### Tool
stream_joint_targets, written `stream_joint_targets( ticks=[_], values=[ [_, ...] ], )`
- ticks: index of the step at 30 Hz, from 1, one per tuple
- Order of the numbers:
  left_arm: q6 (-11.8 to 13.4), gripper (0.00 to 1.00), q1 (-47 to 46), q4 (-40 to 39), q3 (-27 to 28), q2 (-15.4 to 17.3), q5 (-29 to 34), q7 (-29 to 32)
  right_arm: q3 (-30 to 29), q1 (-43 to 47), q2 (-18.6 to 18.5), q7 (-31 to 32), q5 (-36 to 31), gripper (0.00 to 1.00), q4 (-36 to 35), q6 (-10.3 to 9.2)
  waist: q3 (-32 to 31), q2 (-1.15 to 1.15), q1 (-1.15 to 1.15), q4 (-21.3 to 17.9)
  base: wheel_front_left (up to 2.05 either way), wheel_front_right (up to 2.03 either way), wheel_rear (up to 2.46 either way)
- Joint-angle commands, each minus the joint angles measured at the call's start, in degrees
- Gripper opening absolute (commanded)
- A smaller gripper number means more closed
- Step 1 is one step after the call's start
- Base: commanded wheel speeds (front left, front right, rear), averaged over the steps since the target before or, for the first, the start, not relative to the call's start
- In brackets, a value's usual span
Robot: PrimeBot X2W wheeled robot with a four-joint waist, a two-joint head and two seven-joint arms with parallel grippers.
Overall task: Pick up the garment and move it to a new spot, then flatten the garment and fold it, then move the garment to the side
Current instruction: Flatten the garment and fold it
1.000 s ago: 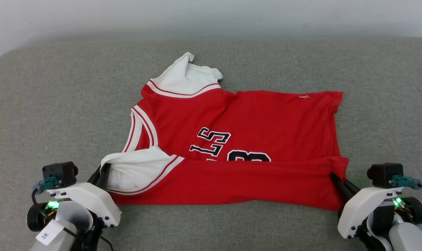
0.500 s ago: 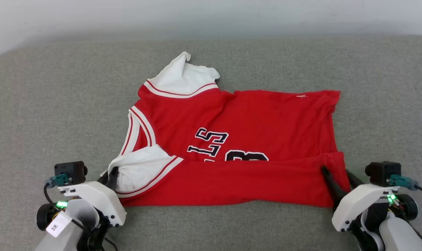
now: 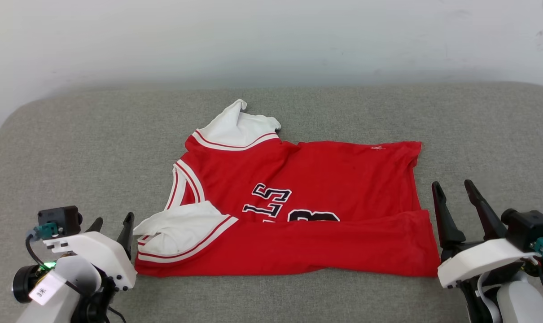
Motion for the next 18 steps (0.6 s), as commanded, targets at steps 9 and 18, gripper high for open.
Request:
stream_joint_targets(
  ticks=[9,18],
  values=[
    [0.51,1.00,3.82,-9.66,-0.39,6.63,-6.51,18.29,-2.59,5.99,3.73,4.48,-4.64,1.00,-8.50,-0.06,-0.44,0.00,0.01,-0.47,0.00,0.00,0.00],
    [0.99,1.00,5.43,-12.59,-2.75,7.84,-9.08,26.82,-2.91,7.58,5.38,6.83,-5.72,1.00,-12.47,-0.06,1.93,0.00,0.01,-2.24,0.00,0.00,0.00]
  ],
)
